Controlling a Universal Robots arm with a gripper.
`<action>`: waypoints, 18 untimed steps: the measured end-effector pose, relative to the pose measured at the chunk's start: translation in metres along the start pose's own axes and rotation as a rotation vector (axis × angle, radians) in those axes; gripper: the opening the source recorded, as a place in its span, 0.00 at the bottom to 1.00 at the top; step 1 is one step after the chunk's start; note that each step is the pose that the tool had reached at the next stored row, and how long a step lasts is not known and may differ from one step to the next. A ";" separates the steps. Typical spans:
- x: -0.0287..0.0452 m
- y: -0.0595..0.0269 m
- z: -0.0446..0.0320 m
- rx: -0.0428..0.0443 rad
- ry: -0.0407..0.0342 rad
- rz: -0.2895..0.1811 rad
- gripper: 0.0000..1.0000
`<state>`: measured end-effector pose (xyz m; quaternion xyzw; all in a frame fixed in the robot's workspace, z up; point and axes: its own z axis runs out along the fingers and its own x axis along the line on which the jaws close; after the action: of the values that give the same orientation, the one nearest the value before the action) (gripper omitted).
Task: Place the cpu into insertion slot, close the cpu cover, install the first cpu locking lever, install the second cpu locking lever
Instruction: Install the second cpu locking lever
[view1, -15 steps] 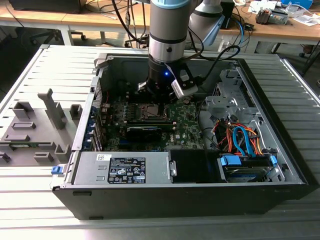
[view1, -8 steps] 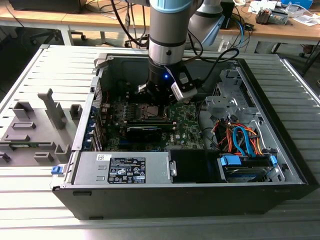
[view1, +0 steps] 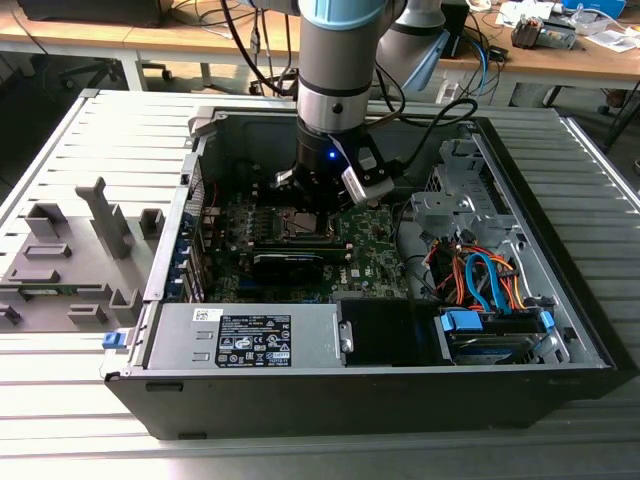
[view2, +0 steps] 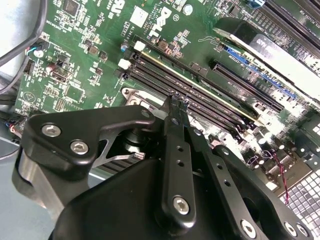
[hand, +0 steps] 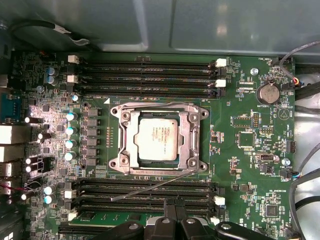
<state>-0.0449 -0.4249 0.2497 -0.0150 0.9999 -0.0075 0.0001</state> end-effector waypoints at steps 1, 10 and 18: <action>0.0000 0.0000 0.0001 0.0000 0.0000 0.000 0.11; 0.0000 0.0001 0.0022 -0.0002 0.0000 0.000 0.11; 0.0000 0.0003 0.0062 0.0040 -0.0005 -0.037 0.11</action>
<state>-0.0449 -0.4247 0.2435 -0.0338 0.9994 -0.0095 0.0003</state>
